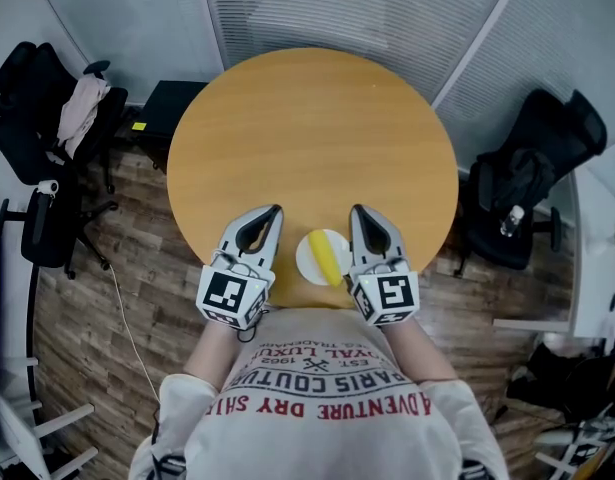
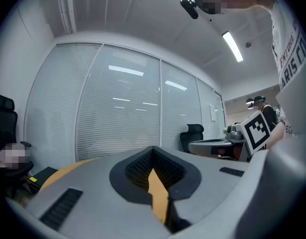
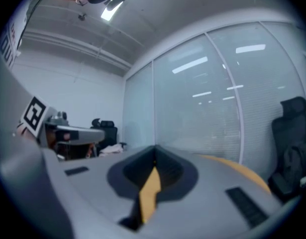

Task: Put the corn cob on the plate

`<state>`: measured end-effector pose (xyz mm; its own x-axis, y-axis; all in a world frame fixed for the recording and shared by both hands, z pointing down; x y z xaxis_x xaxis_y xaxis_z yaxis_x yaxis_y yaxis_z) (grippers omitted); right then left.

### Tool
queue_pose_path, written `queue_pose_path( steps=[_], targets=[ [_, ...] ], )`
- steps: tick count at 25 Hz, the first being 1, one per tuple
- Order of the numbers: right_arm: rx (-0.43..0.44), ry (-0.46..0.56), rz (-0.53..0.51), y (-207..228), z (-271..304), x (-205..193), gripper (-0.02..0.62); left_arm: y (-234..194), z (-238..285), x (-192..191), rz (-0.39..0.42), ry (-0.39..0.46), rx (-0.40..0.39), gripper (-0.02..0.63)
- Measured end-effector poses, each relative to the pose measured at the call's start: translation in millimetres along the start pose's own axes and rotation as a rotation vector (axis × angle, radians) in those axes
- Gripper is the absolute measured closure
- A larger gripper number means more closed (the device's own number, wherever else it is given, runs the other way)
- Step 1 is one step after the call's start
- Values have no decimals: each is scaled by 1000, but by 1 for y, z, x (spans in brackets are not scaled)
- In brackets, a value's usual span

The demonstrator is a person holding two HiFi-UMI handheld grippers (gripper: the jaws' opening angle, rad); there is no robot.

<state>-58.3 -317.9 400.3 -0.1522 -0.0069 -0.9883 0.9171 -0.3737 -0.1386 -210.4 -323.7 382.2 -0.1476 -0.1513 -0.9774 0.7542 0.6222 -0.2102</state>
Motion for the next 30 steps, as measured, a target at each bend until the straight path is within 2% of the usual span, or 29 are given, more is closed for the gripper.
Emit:
queue_pose_path(
  steps=[9, 30],
  targets=[
    [38, -18, -19, -9, -3, -7, 568, -5, -3, -3, -9, 4, 15, 574],
    [27, -110, -26, -15, 6, -24, 567, -11, 1, -11, 17, -26, -4, 574]
  ],
)
Point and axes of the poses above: the fingertips, and each gripper's own axes: z forward along the fingers, y to its right, x out of its top, the point moved 2 cm from there along -z, backward along the fingers, and after that the axes turned 10 degrees about -z, right-handed, at the moved point
